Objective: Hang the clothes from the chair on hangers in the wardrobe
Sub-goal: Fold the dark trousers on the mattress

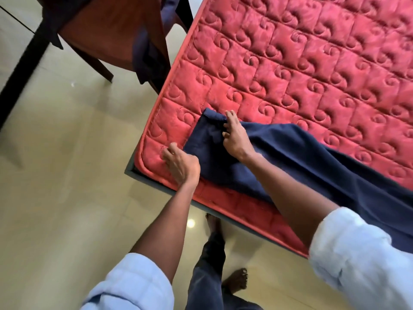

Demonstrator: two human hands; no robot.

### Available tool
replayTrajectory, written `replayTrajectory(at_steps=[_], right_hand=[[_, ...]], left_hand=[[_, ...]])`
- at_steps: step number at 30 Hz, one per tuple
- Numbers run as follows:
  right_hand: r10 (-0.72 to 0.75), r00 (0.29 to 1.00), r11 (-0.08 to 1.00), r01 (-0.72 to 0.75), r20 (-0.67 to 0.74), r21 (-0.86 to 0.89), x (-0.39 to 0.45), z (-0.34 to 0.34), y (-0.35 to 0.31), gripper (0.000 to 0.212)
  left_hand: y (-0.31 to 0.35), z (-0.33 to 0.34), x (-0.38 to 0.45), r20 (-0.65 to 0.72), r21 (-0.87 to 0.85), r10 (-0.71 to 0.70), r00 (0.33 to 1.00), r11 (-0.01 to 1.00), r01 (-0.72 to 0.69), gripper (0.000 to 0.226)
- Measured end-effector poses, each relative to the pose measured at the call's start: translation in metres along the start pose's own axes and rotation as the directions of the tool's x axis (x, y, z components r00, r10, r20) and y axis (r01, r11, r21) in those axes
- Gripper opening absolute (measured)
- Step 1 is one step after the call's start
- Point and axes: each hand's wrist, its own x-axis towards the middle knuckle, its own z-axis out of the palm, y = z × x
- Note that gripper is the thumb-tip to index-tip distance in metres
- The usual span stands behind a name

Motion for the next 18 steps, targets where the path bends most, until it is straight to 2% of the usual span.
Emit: replayTrajectory(at_steps=[1,2,4,6,7,8,9,10,12,14,16,17,18], right_hand=[[-0.035,0.998,0.999,0.033,-0.053,-0.027,-0.014,0.001,0.006,0.069],[-0.073,0.992,0.995,0.065,-0.107,-0.073,-0.029,0.000,0.015,0.065],[-0.142,0.969,0.979,0.108,-0.202,-0.172,-0.057,0.000,0.034,0.055],[-0.162,0.944,0.965,0.090,-0.288,-0.248,-0.082,-0.005,0.063,0.046],[-0.142,0.939,0.959,0.052,-0.312,-0.280,-0.092,-0.011,0.079,0.044],[-0.107,0.942,0.949,0.001,-0.317,-0.317,-0.101,-0.018,0.093,0.045],[-0.052,0.951,0.933,-0.064,-0.306,-0.355,-0.109,-0.026,0.108,0.050],[0.013,0.954,0.908,-0.137,-0.300,-0.395,-0.120,-0.036,0.125,0.057],[0.125,0.937,0.859,-0.266,-0.325,-0.437,-0.140,-0.058,0.156,0.064],[0.200,0.904,0.836,-0.358,-0.378,-0.415,-0.155,-0.077,0.178,0.063],[0.201,0.890,0.846,-0.368,-0.409,-0.387,-0.162,-0.091,0.191,0.055],[0.175,0.890,0.872,-0.339,-0.422,-0.353,-0.163,-0.097,0.194,0.050],[0.135,0.885,0.907,-0.291,-0.446,-0.304,-0.161,-0.101,0.193,0.044]], left_hand=[[-0.001,0.004,-0.003,-0.055,0.066,0.212,0.976,0.976,-0.209,0.044],[0.001,0.010,-0.007,-0.051,0.100,0.428,0.902,0.901,-0.422,0.046],[0.008,0.025,-0.015,0.113,0.085,0.744,0.659,0.653,-0.752,0.051],[0.020,0.040,-0.024,0.341,0.050,0.842,0.417,0.427,-0.903,0.054],[0.026,0.047,-0.027,0.442,0.058,0.827,0.348,0.361,-0.931,0.055],[0.029,0.053,-0.027,0.525,0.091,0.781,0.338,0.343,-0.935,0.057],[0.030,0.058,-0.024,0.583,0.137,0.714,0.388,0.384,-0.913,0.062],[0.032,0.063,-0.022,0.604,0.200,0.639,0.476,0.456,-0.867,0.066],[0.036,0.070,-0.020,0.576,0.342,0.488,0.655,0.584,-0.736,0.073],[0.050,0.074,-0.029,0.521,0.440,0.371,0.769,0.654,-0.615,0.074],[0.074,0.078,-0.053,0.432,0.461,0.317,0.844,0.727,-0.509,0.077],[0.086,0.082,-0.067,0.405,0.455,0.345,0.847,0.728,-0.514,0.080],[0.094,0.084,-0.076,0.395,0.433,0.412,0.821,0.705,-0.562,0.083]])
